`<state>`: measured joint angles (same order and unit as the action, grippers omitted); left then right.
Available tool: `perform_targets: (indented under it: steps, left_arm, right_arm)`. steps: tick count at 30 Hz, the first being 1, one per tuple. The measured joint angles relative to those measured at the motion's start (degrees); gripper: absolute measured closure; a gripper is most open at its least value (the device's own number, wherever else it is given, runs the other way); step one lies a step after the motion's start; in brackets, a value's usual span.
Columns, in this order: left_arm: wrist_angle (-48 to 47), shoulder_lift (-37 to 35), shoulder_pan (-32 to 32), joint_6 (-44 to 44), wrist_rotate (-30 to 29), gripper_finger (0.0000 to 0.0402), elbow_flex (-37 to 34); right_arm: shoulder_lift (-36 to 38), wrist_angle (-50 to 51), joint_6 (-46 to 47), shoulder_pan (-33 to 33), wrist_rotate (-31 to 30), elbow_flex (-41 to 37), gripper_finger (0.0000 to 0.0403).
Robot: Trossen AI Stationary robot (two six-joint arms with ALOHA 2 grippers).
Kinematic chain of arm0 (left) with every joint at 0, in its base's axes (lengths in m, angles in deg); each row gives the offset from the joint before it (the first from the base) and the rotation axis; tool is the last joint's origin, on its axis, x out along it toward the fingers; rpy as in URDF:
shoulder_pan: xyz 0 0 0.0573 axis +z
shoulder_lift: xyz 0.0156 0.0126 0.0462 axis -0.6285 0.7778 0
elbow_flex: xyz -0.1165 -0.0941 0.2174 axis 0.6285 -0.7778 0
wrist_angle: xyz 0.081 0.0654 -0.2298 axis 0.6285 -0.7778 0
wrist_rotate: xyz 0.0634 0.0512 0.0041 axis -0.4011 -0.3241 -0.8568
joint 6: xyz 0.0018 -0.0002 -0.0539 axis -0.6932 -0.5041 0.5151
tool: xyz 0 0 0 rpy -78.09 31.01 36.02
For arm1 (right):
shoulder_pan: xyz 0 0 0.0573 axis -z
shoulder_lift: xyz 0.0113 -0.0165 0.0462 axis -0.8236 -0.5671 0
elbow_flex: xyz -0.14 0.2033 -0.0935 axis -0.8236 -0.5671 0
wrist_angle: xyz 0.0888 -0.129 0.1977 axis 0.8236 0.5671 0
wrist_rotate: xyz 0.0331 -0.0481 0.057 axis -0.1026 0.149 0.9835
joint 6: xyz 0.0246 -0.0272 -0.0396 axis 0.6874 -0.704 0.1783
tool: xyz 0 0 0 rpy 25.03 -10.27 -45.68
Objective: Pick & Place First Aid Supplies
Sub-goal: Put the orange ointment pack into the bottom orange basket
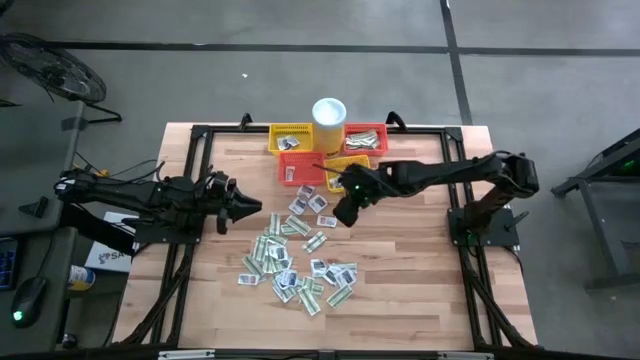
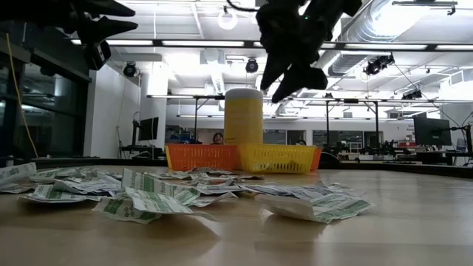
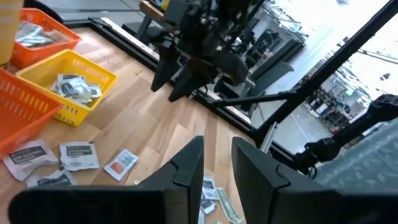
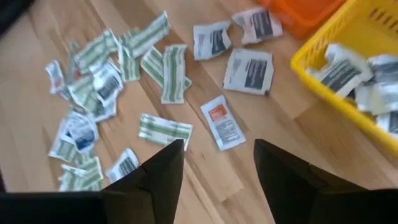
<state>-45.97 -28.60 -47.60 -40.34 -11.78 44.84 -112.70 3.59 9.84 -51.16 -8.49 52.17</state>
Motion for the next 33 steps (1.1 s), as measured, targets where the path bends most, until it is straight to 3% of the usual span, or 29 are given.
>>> perform_targets:
  steps: [4,10,19,24,33]
  left_arm:
    - [0.0,0.0,0.0,0.0,1.3,0.0318,0.0]
    - [0.5,-0.1,0.0,0.1,2.3,0.0318,0.0]
    - [0.5,-0.1,0.0,0.2,2.3,0.0318,0.0]
    - [0.5,-0.1,0.0,0.2,2.3,0.0318,0.0]
    - [0.5,-0.1,0.0,0.2,2.7,0.0318,0.0]
  right_arm:
    - [-2.2,-0.8,-0.8,-1.2,-0.6,0.0,0.0221]
    - [-6.7,-1.2,20.1,-1.1,-0.5,0.0,0.0232]
    - [-14.1,-5.9,32.6,-3.0,-2.1,0.0,0.0249]
    - [-15.9,-5.3,41.0,-4.0,-6.4,-0.1,0.0241]
    - [-16.3,-5.7,47.4,-5.8,-9.4,0.0,0.0213]
